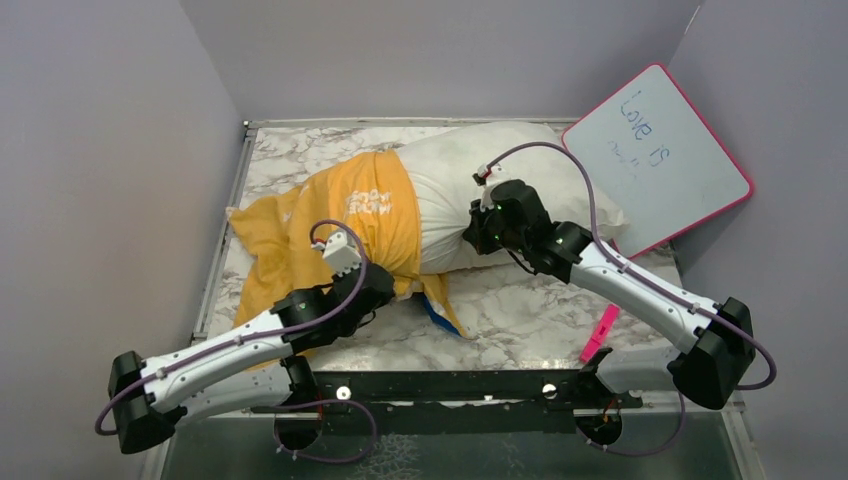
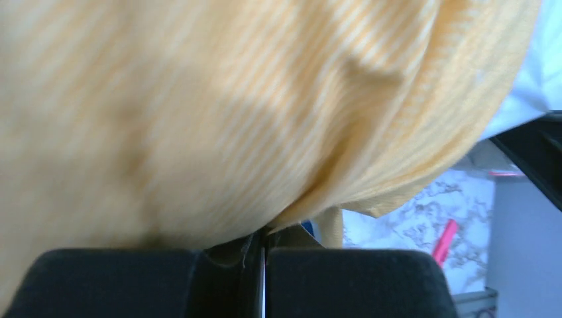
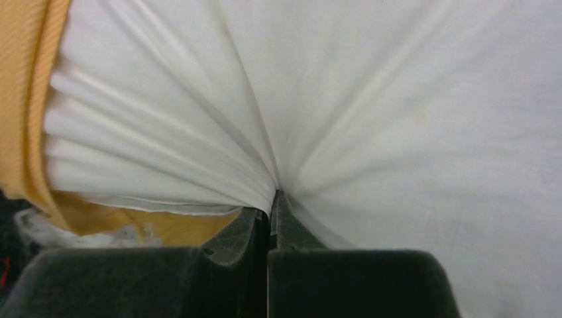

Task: Remove the pillowcase from the pillow
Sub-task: Remove the pillow from the pillowcase.

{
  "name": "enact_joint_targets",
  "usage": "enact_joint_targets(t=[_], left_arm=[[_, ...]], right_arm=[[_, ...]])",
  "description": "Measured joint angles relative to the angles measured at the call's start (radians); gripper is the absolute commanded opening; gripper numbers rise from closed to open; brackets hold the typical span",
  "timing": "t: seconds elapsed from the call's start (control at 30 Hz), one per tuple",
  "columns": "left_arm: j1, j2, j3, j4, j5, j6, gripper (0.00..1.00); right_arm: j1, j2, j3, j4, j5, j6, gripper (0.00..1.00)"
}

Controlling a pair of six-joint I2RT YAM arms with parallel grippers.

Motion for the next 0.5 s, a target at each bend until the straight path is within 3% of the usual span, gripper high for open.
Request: enact_joint_targets(t=[0.17, 0.5], left_arm=[[0.029, -0.161, 0.026, -0.117, 0.027, 0.035, 0.0], [0.032, -0.077, 0.153, -0.344, 0.048, 0.018, 0.0]], right_arm=[[0.001, -0.003, -0.005, 0.045, 0.042, -0.027, 0.01], [0.002, -0.056, -0.077, 0.089, 0.043, -0.027, 0.01]])
